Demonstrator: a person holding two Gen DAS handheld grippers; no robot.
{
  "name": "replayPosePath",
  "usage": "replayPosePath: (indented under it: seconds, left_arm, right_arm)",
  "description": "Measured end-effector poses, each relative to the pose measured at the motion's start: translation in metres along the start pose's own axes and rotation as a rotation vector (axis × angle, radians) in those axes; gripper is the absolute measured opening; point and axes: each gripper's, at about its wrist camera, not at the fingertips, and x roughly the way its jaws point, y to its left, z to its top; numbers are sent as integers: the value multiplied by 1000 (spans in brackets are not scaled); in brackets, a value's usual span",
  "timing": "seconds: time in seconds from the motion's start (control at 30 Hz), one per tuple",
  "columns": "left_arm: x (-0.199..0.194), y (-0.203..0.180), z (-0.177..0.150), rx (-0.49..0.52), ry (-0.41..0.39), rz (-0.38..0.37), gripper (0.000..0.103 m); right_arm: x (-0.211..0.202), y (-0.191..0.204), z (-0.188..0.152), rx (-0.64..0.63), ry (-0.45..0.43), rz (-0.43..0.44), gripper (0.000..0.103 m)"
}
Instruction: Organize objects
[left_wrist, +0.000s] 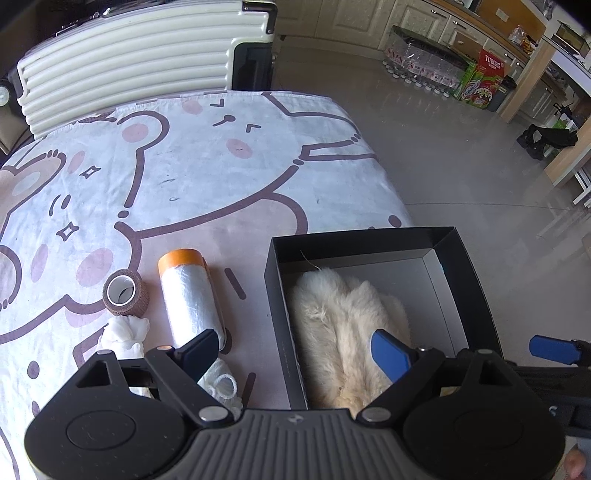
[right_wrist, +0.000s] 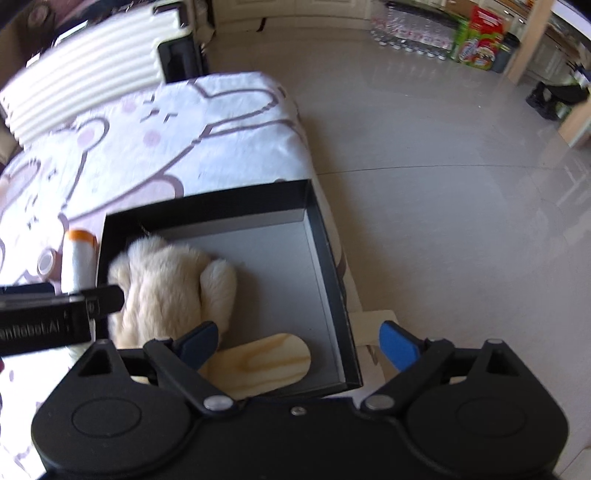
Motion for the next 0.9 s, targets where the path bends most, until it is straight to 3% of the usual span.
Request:
replayPosePath:
  seconds: [0.27, 0.9]
  left_arm:
    - [-18, 1, -6, 20, -29, 17, 90]
    - [-83, 13, -25, 27, -146, 52, 93]
  right_arm:
    - [-14, -5, -4, 9, -38, -3, 93]
    - [-73, -9, -19, 62, -221, 6, 93]
